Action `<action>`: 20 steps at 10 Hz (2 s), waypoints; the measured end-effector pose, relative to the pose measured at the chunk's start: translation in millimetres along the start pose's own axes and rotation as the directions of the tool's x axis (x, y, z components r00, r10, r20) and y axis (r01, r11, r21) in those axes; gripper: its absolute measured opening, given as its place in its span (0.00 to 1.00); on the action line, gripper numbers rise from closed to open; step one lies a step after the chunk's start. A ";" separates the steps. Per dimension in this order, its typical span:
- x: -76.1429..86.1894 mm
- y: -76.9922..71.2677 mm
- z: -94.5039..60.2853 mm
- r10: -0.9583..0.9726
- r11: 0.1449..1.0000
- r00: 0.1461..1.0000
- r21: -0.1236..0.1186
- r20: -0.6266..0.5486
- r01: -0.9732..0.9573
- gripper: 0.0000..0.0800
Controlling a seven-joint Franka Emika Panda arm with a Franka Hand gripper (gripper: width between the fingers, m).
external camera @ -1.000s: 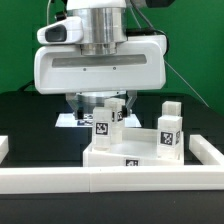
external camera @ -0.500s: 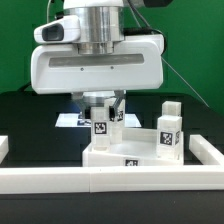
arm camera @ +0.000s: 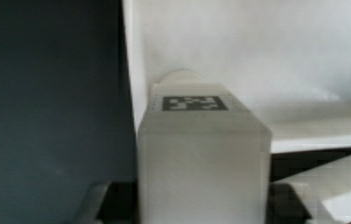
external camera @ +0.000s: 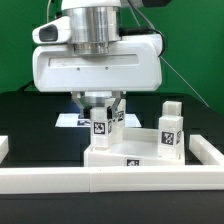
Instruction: Assemble square table
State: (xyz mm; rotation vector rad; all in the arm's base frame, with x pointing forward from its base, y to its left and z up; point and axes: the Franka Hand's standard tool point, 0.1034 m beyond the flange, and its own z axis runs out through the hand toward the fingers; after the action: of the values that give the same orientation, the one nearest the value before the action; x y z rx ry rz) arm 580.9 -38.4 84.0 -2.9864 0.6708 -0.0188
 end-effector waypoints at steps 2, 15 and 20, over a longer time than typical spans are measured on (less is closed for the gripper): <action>-1.3 -2.6 0.7 0.200 0.980 0.980 0.002 -0.002 -0.200 0.36; -7.7 -20.0 7.1 0.566 0.824 0.824 -0.001 0.007 -0.566 0.75; -11.1 -26.2 8.5 0.223 0.975 0.975 0.000 0.012 -0.223 0.81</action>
Offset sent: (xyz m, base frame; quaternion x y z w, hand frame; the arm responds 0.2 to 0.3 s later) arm -0.0076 0.0022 -0.0046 -0.0267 0.0043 0.1812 0.9831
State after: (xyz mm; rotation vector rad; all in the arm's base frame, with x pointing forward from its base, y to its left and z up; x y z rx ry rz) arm 582.3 -9.4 77.8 -2.8879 0.9992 0.0121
